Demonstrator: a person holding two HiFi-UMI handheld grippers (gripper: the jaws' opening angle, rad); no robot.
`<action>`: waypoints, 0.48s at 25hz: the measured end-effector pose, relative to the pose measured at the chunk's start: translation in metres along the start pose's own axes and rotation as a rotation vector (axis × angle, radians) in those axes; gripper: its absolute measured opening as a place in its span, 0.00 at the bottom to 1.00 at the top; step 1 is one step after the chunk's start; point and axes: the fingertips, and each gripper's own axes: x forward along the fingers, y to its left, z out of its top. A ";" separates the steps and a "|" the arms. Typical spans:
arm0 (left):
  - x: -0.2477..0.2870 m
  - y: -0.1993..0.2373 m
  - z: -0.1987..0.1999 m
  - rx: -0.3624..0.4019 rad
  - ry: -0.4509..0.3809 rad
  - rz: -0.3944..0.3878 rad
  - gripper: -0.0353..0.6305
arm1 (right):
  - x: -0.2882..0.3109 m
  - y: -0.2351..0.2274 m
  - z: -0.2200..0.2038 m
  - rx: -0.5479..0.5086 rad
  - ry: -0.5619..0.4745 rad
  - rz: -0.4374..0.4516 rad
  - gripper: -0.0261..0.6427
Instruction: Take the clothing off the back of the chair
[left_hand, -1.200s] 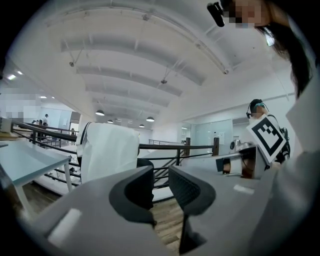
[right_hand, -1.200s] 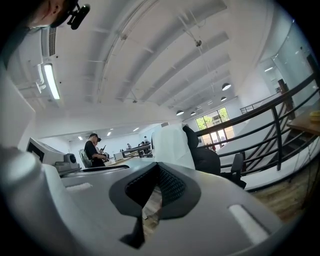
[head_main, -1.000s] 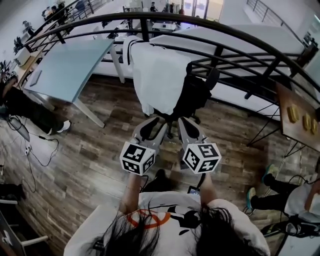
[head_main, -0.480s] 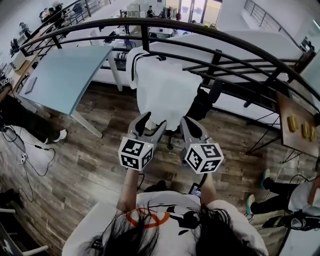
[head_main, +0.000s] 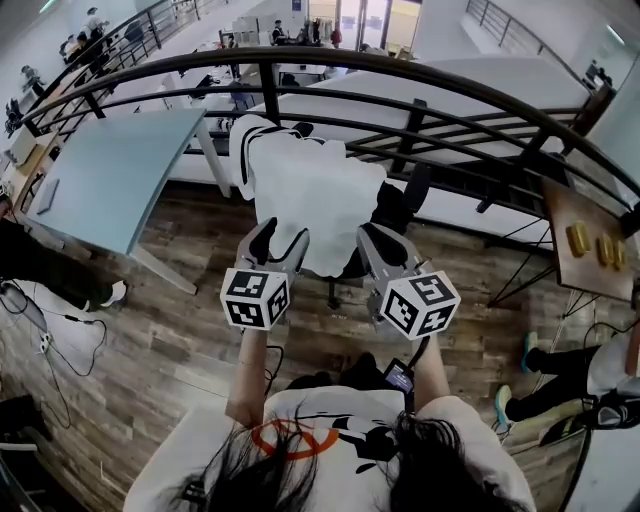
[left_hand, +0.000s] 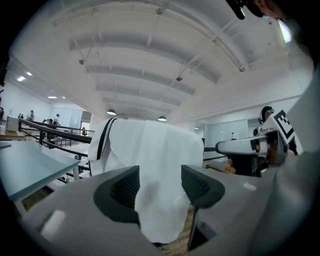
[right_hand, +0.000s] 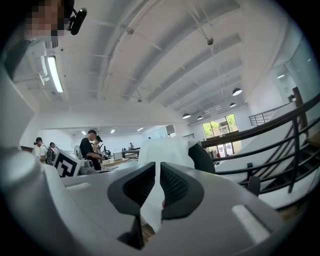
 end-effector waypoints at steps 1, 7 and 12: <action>0.003 0.003 0.004 0.001 0.004 0.004 0.58 | 0.001 -0.001 0.009 -0.006 -0.004 0.024 0.12; 0.026 0.012 0.005 -0.001 0.029 0.047 0.59 | 0.001 -0.028 0.058 -0.035 -0.044 0.173 0.20; 0.045 0.022 0.004 -0.013 0.028 0.097 0.59 | 0.024 -0.068 0.098 -0.006 -0.077 0.277 0.29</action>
